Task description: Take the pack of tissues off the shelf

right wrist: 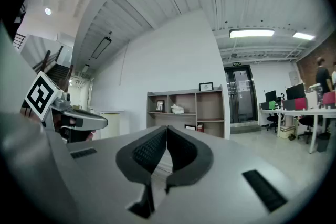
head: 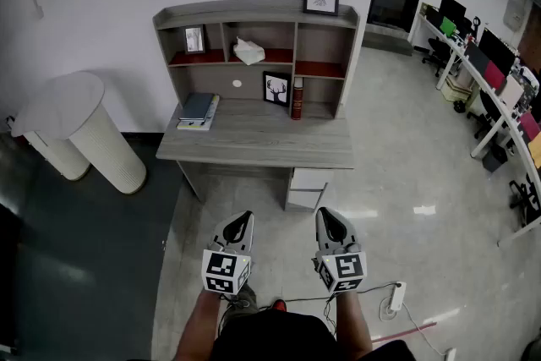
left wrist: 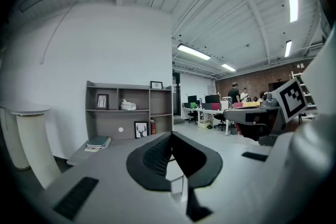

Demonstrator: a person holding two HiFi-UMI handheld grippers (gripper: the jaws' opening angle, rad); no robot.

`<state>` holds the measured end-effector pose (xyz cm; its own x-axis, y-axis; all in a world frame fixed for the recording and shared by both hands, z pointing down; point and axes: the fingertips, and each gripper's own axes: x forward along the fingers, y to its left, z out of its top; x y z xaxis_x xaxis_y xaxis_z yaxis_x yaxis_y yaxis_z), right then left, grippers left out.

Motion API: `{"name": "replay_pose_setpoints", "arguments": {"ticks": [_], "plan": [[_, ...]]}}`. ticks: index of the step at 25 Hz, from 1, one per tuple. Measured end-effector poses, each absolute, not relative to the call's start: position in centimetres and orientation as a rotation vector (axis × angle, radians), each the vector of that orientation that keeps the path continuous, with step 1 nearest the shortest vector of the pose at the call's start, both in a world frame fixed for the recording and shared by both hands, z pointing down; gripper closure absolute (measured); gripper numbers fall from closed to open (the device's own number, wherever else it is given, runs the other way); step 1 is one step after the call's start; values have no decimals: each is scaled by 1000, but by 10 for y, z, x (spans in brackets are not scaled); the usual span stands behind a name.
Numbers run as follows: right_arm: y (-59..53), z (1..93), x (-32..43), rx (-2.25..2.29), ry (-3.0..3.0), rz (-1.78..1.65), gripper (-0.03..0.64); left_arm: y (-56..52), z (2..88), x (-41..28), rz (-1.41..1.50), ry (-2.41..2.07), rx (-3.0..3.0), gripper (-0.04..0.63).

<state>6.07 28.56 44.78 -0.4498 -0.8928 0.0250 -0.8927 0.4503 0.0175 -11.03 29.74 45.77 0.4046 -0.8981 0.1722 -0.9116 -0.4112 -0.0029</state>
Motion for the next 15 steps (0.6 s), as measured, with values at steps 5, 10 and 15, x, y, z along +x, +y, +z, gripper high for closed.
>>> {"name": "replay_pose_setpoints", "arguments": {"ticks": [5,10,15], "plan": [[282,448,65,1633,-2649,-6,589,295,458,-106,223,-1650,2558,589],[277,450,67,1618,-2661,3,589,288,458,-101,238,-1648,2561,589],[272,452,73,1628,-2665,7,588,283,459,-93,231,-1633,2564,589]]}}
